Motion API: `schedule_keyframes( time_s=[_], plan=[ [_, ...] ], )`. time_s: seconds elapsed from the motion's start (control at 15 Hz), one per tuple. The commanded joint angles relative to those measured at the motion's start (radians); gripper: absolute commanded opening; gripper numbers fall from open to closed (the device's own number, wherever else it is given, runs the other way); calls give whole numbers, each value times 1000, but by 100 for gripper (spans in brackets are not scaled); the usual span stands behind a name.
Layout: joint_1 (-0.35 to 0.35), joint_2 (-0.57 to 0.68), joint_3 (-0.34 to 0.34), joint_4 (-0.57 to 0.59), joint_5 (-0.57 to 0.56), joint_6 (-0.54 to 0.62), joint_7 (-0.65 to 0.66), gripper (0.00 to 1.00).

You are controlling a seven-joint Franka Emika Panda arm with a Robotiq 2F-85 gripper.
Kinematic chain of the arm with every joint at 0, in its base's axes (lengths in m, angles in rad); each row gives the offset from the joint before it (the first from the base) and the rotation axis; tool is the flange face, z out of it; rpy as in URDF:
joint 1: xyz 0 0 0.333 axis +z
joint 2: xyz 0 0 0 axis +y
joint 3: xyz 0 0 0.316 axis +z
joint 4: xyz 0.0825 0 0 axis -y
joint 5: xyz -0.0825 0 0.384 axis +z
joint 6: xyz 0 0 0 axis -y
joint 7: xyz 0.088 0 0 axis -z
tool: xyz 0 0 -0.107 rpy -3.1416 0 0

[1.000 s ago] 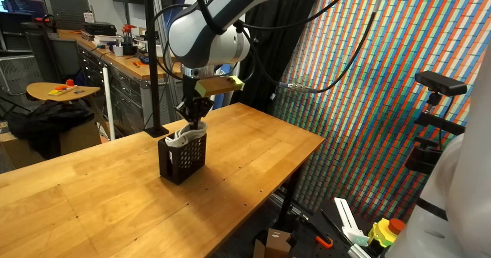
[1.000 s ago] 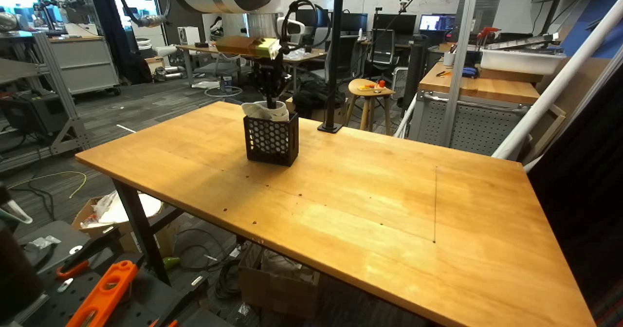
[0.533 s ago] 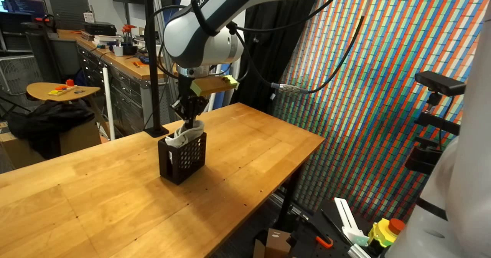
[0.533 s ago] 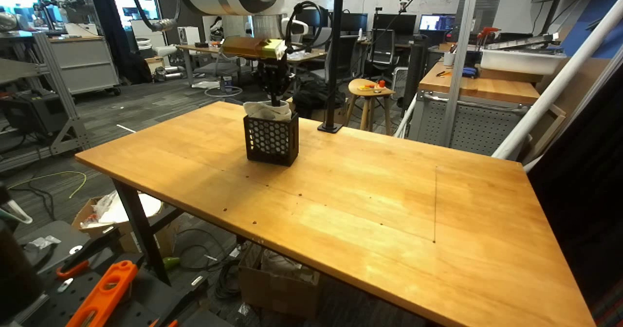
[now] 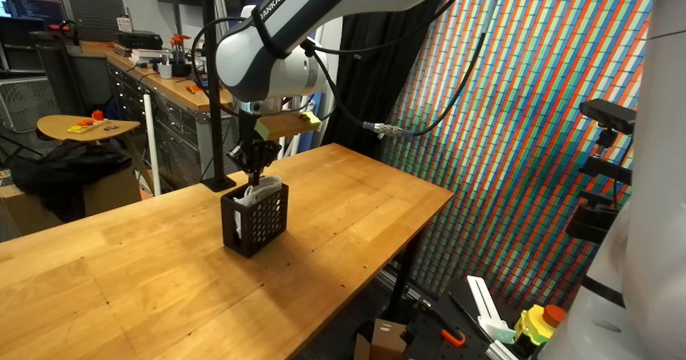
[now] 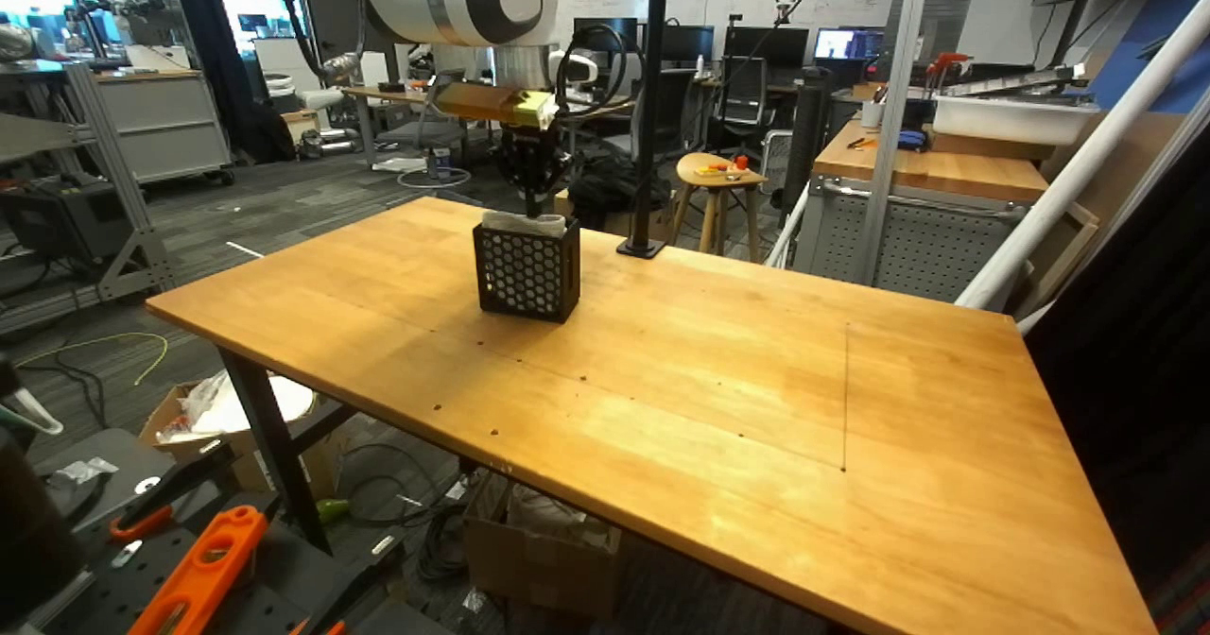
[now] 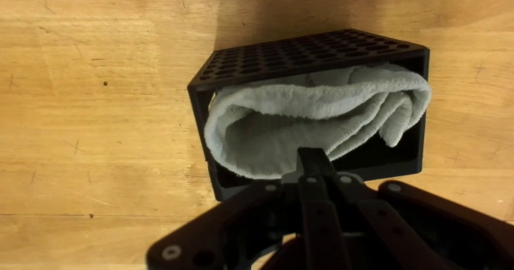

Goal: Move the black basket to the right, place the white towel inside the basket

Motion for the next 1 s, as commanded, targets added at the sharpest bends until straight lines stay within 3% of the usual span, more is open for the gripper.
schedule_keyframes(
  time_s=[0.0,0.93],
  plan=[
    [-8,35,8,40,36,-1,-26,1],
    [-34,137,55,28,179,91,-124,1]
  ],
)
